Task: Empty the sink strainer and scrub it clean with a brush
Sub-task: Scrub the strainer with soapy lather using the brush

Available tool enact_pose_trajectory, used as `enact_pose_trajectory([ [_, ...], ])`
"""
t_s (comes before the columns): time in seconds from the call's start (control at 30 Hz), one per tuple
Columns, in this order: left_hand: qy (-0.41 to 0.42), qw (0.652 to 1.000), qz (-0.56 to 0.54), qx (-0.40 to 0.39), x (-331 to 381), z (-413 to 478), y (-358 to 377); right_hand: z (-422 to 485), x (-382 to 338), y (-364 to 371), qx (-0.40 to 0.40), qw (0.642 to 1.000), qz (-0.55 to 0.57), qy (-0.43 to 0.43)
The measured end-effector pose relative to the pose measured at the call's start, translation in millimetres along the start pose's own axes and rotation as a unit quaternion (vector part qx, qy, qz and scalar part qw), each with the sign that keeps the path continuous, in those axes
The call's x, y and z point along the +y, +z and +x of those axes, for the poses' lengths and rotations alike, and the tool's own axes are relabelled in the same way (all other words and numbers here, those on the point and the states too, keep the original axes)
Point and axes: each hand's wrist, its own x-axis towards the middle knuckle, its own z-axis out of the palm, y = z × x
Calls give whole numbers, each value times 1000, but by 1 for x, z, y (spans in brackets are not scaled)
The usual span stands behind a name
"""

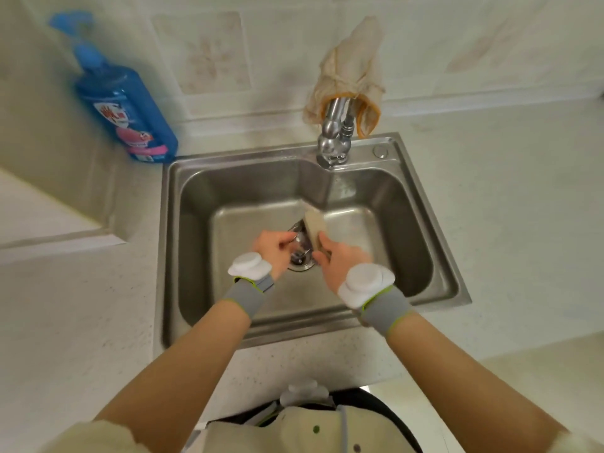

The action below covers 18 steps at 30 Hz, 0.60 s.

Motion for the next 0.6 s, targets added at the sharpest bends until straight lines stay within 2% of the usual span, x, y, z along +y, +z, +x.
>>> enact_pose_trajectory([
  [0.07,-14,1000,-12,4,-1,-2,3,-9,1,4,-3,1000,4,-15],
  [0.2,3,1000,-12,-14,9,-9,6,3,8,-5,36,998,44,28],
  [0.33,-1,1000,-7,2,3,-6,1,-15,-4,4,20,1000,2,-24],
  [0.43,8,1000,-26,0,11,-10,-2,2,7,-13,46,998,39,20],
  [0.6,-9,1000,-4,23,8,-9,-6,-18,1,1,29,999,3,-29],
])
